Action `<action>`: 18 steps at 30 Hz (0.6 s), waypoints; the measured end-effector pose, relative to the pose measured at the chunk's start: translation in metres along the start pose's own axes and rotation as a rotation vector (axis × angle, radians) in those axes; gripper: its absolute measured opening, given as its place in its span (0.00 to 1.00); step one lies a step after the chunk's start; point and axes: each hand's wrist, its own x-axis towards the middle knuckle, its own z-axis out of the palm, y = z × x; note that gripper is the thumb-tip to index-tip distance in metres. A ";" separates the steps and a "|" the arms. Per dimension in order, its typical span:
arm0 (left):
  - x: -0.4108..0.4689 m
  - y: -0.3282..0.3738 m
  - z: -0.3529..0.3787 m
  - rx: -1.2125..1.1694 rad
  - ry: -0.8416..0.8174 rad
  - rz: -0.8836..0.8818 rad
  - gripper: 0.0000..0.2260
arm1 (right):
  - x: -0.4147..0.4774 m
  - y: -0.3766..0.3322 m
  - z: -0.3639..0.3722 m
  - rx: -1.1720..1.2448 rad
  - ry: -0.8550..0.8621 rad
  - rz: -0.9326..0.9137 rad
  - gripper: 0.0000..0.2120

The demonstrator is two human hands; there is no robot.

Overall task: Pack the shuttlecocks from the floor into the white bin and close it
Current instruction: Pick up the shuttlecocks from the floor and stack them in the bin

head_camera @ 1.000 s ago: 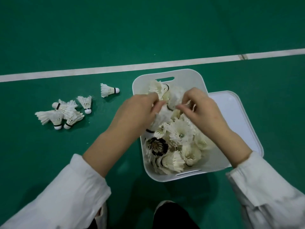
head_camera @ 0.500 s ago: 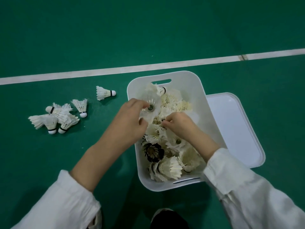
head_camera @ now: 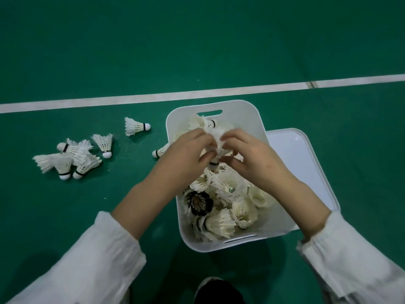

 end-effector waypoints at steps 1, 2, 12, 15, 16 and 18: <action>-0.002 -0.001 -0.005 -0.034 0.011 -0.022 0.07 | 0.001 0.004 0.000 -0.019 -0.026 0.012 0.06; -0.005 -0.003 -0.011 -0.062 0.038 -0.063 0.10 | 0.003 0.009 0.001 -0.036 -0.023 0.055 0.06; -0.050 -0.107 -0.006 0.161 -0.156 -0.540 0.08 | 0.026 0.055 0.056 -0.248 -0.117 0.394 0.08; -0.056 -0.127 0.005 0.195 -0.257 -0.566 0.10 | 0.034 0.059 0.048 -0.314 -0.005 0.357 0.07; -0.056 -0.132 0.006 0.199 -0.263 -0.570 0.10 | 0.035 0.061 0.046 -0.326 0.026 0.354 0.06; -0.056 -0.142 0.008 0.207 -0.274 -0.565 0.10 | 0.034 0.065 0.047 -0.372 -0.023 0.384 0.06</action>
